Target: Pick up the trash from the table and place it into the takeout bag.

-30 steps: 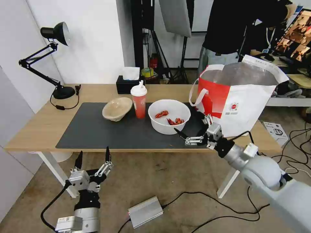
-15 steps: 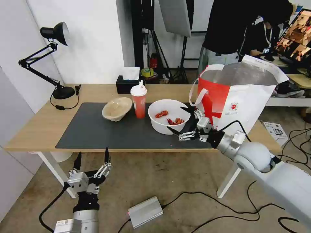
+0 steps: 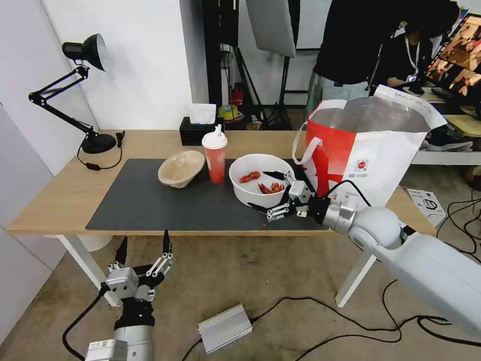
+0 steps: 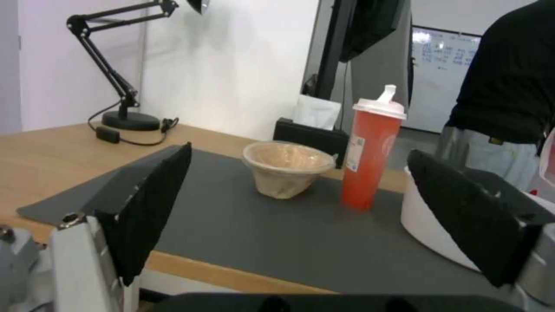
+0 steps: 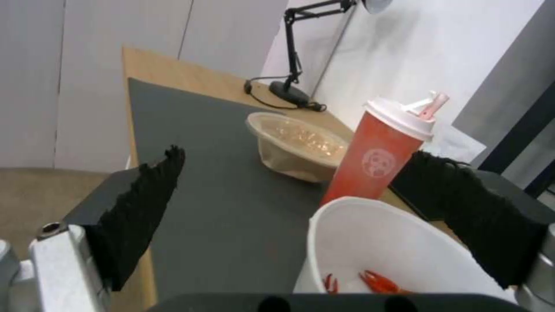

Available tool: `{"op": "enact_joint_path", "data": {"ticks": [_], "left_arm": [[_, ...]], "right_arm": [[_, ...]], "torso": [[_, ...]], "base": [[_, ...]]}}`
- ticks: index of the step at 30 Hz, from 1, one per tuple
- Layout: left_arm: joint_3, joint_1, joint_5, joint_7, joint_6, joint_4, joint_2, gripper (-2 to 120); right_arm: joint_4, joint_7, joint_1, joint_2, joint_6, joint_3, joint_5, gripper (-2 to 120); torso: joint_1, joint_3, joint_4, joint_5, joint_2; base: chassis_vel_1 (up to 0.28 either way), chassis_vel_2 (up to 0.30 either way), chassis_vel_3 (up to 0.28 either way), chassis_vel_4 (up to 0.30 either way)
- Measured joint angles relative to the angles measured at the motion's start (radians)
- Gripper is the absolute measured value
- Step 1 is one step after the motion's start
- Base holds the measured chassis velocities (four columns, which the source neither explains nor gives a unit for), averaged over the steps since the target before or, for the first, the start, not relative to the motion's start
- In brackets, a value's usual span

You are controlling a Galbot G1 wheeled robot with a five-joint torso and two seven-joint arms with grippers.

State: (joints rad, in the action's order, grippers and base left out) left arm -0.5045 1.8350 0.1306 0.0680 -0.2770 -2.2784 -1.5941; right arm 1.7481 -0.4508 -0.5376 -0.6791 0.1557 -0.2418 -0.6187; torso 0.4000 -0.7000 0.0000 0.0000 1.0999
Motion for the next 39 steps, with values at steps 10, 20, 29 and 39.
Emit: {"op": "enact_joint_path", "data": {"ticks": [10, 20, 29, 39], "left_arm": [[-0.001, -0.006, -0.01, 0.006, -0.004, 0.006, 0.0, 100], [0.004, -0.005, -0.012, 0.006, -0.019, 0.023, -0.001, 100], [0.002, 0.001, -0.017, 0.006, -0.03, 0.036, -0.002, 100], [0.001, 0.003, -0.019, 0.006, -0.038, 0.048, -0.002, 100]], "right_arm": [[-0.082, -0.027, 0.12, -0.028, -0.007, -0.096, 0.002, 100], [-0.174, -0.078, 0.215, -0.059, -0.039, -0.185, 0.002, 100], [-0.247, -0.164, 0.274, -0.101, -0.099, -0.217, 0.04, 100], [-0.312, -0.174, 0.31, -0.154, -0.112, -0.24, 0.102, 100]], "torso": [[0.0, 0.0, -0.0001, 0.0, 0.0], [0.0, 0.0, 0.0, 0.0, 0.0], [0.0, 0.0, -0.0001, 0.0, 0.0], [0.0, 0.0, -0.0001, 0.0001, 0.0]], "base": [[0.0, 0.0, 0.0, 0.0], [0.0, 0.0, 0.0, 0.0], [0.0, 0.0, 0.0, 0.0], [0.0, 0.0, 0.0, 0.0]]}}
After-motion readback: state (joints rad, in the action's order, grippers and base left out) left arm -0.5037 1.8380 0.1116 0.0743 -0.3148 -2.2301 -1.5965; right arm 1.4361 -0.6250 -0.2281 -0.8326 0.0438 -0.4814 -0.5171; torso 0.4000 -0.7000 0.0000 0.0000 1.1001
